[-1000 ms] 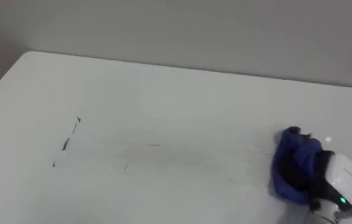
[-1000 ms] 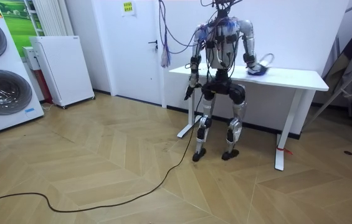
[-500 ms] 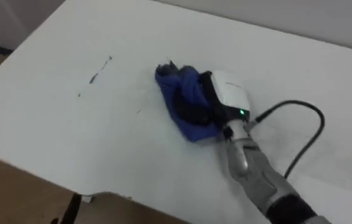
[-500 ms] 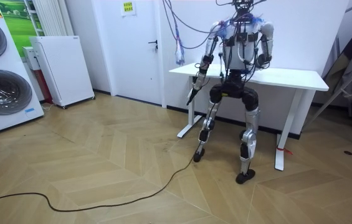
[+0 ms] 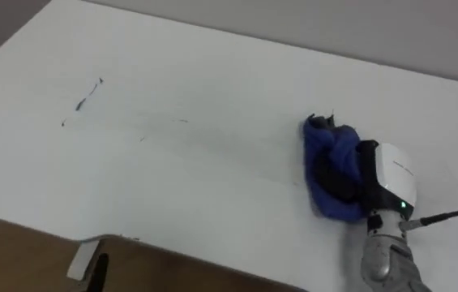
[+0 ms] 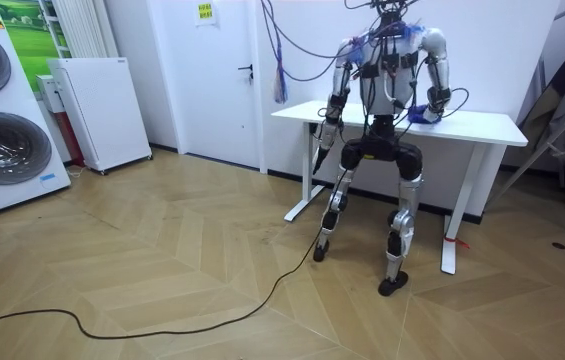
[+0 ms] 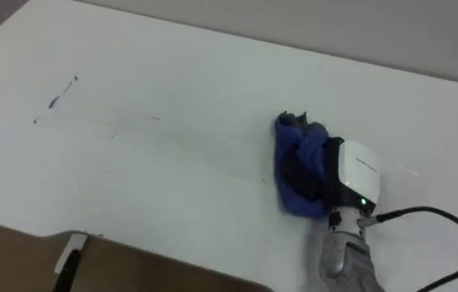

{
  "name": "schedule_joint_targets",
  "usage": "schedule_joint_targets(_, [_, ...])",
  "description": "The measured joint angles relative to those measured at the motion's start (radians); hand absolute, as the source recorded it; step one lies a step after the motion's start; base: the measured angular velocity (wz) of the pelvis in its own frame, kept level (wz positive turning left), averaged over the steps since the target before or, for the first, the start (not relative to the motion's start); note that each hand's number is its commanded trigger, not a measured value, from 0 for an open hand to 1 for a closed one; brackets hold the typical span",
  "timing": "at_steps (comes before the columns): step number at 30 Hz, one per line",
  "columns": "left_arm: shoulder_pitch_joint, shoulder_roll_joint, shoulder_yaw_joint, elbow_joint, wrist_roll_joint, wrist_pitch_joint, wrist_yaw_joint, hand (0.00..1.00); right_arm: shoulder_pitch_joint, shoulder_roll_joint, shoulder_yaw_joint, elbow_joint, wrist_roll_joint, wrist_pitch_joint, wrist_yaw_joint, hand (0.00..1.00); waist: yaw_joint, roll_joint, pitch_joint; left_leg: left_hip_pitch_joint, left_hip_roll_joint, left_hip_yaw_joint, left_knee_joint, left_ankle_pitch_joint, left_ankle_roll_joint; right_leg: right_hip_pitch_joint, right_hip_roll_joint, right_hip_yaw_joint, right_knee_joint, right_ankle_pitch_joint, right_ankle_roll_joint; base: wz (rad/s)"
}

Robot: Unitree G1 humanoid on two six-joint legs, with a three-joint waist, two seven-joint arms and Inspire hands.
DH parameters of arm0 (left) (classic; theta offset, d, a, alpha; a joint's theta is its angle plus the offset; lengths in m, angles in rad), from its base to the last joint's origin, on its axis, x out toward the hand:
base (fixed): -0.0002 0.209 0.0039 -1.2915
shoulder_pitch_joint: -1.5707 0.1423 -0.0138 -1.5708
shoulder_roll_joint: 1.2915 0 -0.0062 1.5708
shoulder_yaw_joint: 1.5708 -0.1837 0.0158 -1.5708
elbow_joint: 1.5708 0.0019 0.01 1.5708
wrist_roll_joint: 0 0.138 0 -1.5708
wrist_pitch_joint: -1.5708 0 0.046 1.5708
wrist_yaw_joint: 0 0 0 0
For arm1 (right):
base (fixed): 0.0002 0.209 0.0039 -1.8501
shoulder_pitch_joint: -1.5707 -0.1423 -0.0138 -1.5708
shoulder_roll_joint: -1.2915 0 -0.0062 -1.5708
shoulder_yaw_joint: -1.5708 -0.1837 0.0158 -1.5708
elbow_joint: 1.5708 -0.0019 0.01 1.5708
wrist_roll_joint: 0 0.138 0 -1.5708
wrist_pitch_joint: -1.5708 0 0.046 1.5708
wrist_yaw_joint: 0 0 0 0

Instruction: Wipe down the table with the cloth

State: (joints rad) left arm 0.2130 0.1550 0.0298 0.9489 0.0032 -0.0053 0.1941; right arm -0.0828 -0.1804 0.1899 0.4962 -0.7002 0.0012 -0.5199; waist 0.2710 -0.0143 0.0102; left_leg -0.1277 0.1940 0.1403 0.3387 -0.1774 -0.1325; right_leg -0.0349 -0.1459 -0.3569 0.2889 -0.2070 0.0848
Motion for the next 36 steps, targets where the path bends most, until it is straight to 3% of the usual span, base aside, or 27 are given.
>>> schedule_joint_targets(2, [0.011,0.0,-0.007,0.001,-0.001,0.008,0.001,0.0,-0.062,0.022,0.058,-0.002,-0.018,0.015,0.041,1.0,0.015,0.015,0.0011,0.007,-0.007,-0.004,-0.021,0.0,0.002,-0.019,0.012,0.018,0.002,0.011,-0.01,-0.44])
schedule_joint_targets(4, [0.012,-0.013,-0.027,-0.001,-0.005,0.027,-0.005,0.0,-0.12,0.044,0.126,-0.002,-0.063,0.011,0.078,1.0,0.012,0.041,0.0104,0.015,-0.018,-0.007,-0.052,0.013,0.004,-0.029,0.011,0.027,0.001,0.012,-0.012,-0.09])
schedule_joint_targets(6, [0.035,-0.013,-0.033,-0.051,-0.013,0.04,-0.01,0.0,-0.121,0.056,0.156,-0.008,-0.066,-0.001,0.078,1.0,0.012,0.047,0.0058,0.013,-0.034,-0.013,-0.08,0.026,0.009,-0.036,0.004,0.023,0.0,0.011,-0.011,0.2])
schedule_joint_targets(8, [0.051,-0.009,-0.029,-0.096,-0.012,0.051,-0.01,0.0,-0.103,0.048,0.161,-0.013,-0.064,-0.018,0.058,1.0,-0.006,0.042,0.0039,0.011,-0.051,-0.039,-0.088,0.032,0.014,-0.029,-0.006,0.02,0.0,0.008,-0.006,0.39])
schedule_joint_targets(11, [0.065,-0.009,0.003,-0.115,-0.005,0.049,-0.012,0.0,-0.02,0.039,0.136,0.004,-0.062,-0.067,-0.01,1.0,-0.071,0.021,0.0005,0.035,-0.08,-0.06,-0.096,0.036,0.023,0.033,-0.022,0.003,-0.033,0.007,0.01,0.48])
schedule_joint_targets(13, [0.096,-0.002,0.071,-0.118,0.012,0.032,-0.01,0.0,0.09,0.035,0.049,0.005,-0.053,-0.122,-0.074,1.0,-0.116,-0.001,-0.0057,0.081,-0.099,-0.059,-0.118,0.032,0.032,0.099,-0.03,-0.005,-0.083,0.015,0.031,0.19])
schedule_joint_targets(14, [0.11,0.002,0.089,-0.118,0.014,0.028,-0.007,0.0,0.122,0.031,0.021,0.006,-0.045,-0.13,-0.093,1.0,-0.128,-0.008,-0.0091,0.092,-0.103,-0.056,-0.119,0.03,0.035,0.114,-0.033,-0.007,-0.091,0.018,0.034,0.05])
schedule_joint_targets(16, [0.143,0.031,0.134,-0.118,0.037,0.028,0.009,0.0,0.234,-0.023,-0.083,0.017,0.055,-0.154,-0.166,1.0,-0.145,-0.022,-0.0158,0.125,-0.105,-0.024,-0.118,0.011,0.048,0.144,-0.037,-0.012,-0.103,0.033,0.045,-0.13])
schedule_joint_targets(19, [0.179,0.051,0.216,-0.115,0.066,0.026,0.015,0.0,0.272,-0.075,-0.244,0.128,0.163,-0.175,-0.215,1.0,-0.156,-0.029,-0.0169,0.14,-0.105,-0.001,-0.107,-0.011,0.058,0.147,-0.039,-0.016,-0.103,0.042,0.047,-0.3])
schedule_joint_targets(21, [0.195,0.054,0.241,-0.12,0.099,0.028,0.011,0.0,0.274,-0.103,-0.318,0.19,0.224,-0.173,-0.219,1.0,-0.159,-0.026,-0.0175,0.137,-0.107,-0.009,-0.092,-0.027,0.063,0.147,-0.038,-0.015,-0.102,0.047,0.048,-0.26])
schedule_joint_targets(24, [0.211,0.053,0.241,-0.15,0.119,0.041,-0.005,0.0,0.288,-0.141,-0.366,0.236,0.282,-0.153,-0.216,1.0,-0.164,-0.024,-0.0192,0.137,-0.119,-0.057,-0.078,-0.042,0.07,0.161,-0.038,-0.018,-0.098,0.047,0.047,-0.09])
schedule_joint_targets(29, [0.212,0.051,0.19,-0.156,0.116,0.048,-0.012,0.0,0.287,-0.139,-0.364,0.192,0.217,-0.093,-0.182,1.0,-0.165,-0.023,-0.0192,0.145,-0.119,-0.061,-0.072,-0.041,0.071,0.162,-0.034,-0.009,-0.089,0.049,0.045,-0.06])
schedule_joint_targets(33, [0.231,0.039,0.136,-0.136,0.117,0.061,-0.013,0.0,0.288,-0.139,-0.287,0.077,0.142,-0.021,-0.121,1.0,-0.144,-0.027,-0.015,0.156,-0.117,-0.066,-0.081,-0.042,0.071,0.146,-0.026,0.004,-0.085,0.056,0.034,-0.23])
schedule_joint_targets(35, [0.23,0.035,0.116,-0.143,0.111,0.072,-0.013,0.0,0.288,-0.138,-0.228,0.019,0.108,-0.013,-0.104,1.0,-0.137,-0.025,-0.0135,0.149,-0.118,-0.071,-0.08,-0.042,0.071,0.138,-0.024,0.005,-0.084,0.058,0.031,-0.1])
schedule_joint_targets(36, [0.227,0.035,0.102,-0.144,0.108,0.072,-0.013,0.0,0.287,-0.137,-0.18,-0.016,0.094,-0.008,-0.095,1.0,-0.128,-0.033,-0.0084,0.146,-0.118,-0.072,-0.08,-0.041,0.072,0.135,-0.024,0.003,-0.083,0.058,0.031,0.05])
